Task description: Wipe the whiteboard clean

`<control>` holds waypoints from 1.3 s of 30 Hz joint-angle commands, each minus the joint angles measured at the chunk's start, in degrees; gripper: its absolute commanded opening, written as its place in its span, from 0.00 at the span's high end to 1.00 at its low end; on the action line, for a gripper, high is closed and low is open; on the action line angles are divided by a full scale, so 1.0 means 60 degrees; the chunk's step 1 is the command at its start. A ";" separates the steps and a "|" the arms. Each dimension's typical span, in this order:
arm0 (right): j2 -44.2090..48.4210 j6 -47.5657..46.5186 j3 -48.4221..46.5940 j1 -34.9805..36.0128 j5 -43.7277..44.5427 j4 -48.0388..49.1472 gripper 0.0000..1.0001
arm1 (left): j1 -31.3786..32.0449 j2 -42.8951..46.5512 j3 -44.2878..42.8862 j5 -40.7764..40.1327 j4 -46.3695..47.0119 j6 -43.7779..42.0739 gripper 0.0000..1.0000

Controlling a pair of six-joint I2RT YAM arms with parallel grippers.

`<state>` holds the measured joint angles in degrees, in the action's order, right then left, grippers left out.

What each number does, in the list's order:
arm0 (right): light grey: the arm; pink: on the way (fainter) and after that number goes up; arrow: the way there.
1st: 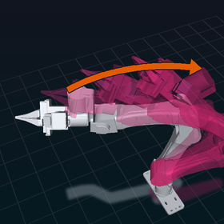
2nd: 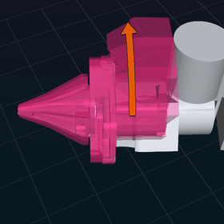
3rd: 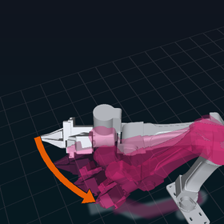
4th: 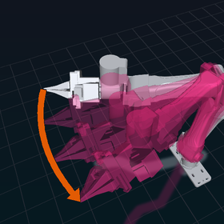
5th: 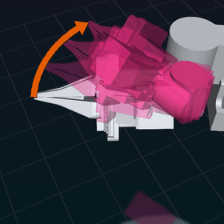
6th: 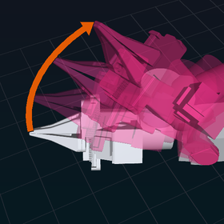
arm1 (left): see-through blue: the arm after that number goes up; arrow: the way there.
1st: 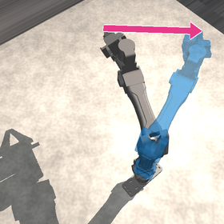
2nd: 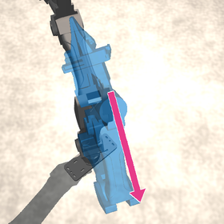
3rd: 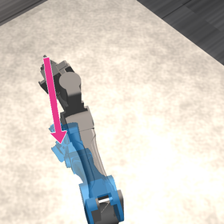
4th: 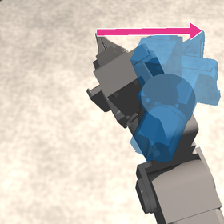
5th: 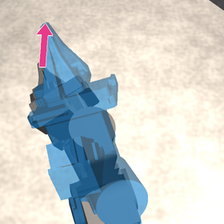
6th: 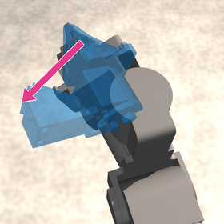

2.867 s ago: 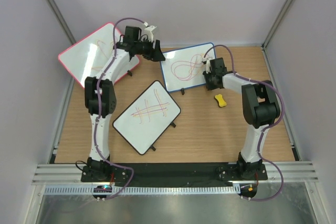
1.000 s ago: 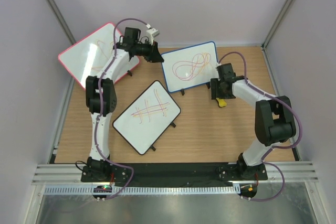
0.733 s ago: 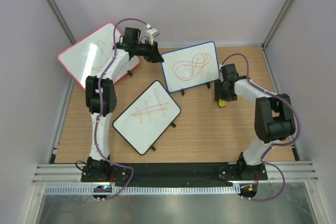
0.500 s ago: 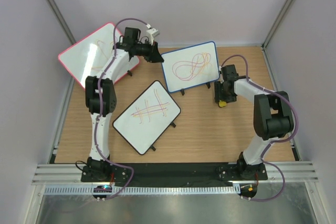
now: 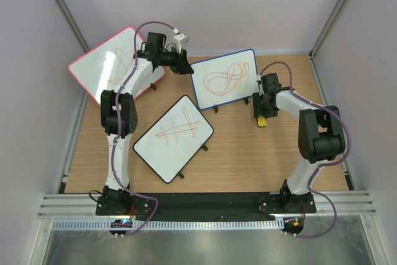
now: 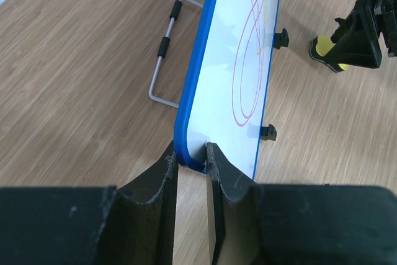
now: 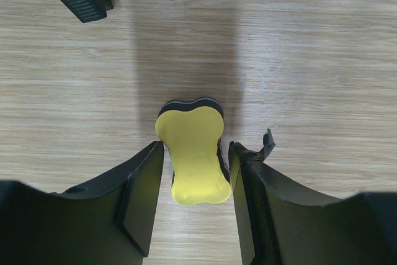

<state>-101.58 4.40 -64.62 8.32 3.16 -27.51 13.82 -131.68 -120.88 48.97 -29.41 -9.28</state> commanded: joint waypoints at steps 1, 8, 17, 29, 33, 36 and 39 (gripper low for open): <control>0.0084 -0.0148 -0.0260 -0.0053 -0.0116 -0.0059 0.47 | 0.0040 0.0428 0.0137 -0.0486 0.0009 -0.0695 1.00; 0.0070 -0.0148 -0.0172 -0.0097 -0.0248 -0.0088 0.62 | 0.0040 0.0428 0.0166 -0.0486 0.0009 -0.0680 1.00; 0.0522 -0.0192 -0.0084 -0.0112 -0.0717 0.0043 0.99 | 0.0040 0.0428 0.0181 -0.0501 0.0009 -0.0709 1.00; 0.2414 -0.0016 -0.0156 0.0342 0.0821 0.3015 0.99 | 0.0098 0.0588 0.0400 -0.0779 -0.0035 -0.0958 1.00; 0.1405 -0.0424 -0.1457 0.0635 0.1404 0.4229 0.99 | 0.0186 0.0677 0.0605 -0.0896 -0.0035 -0.1090 1.00; 0.0351 -0.0705 -0.2249 0.1001 0.1831 0.5004 0.99 | 0.0186 0.0706 0.0620 -0.0881 -0.0035 -0.1105 1.00; -0.0485 -0.1056 -0.2865 0.1104 0.2052 0.5622 0.99 | 0.0201 0.0706 0.0620 -0.0881 -0.0050 -0.1134 1.00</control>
<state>-101.06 0.84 -77.58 14.04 11.97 -1.50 14.52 -129.34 -118.32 47.29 -29.06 -11.07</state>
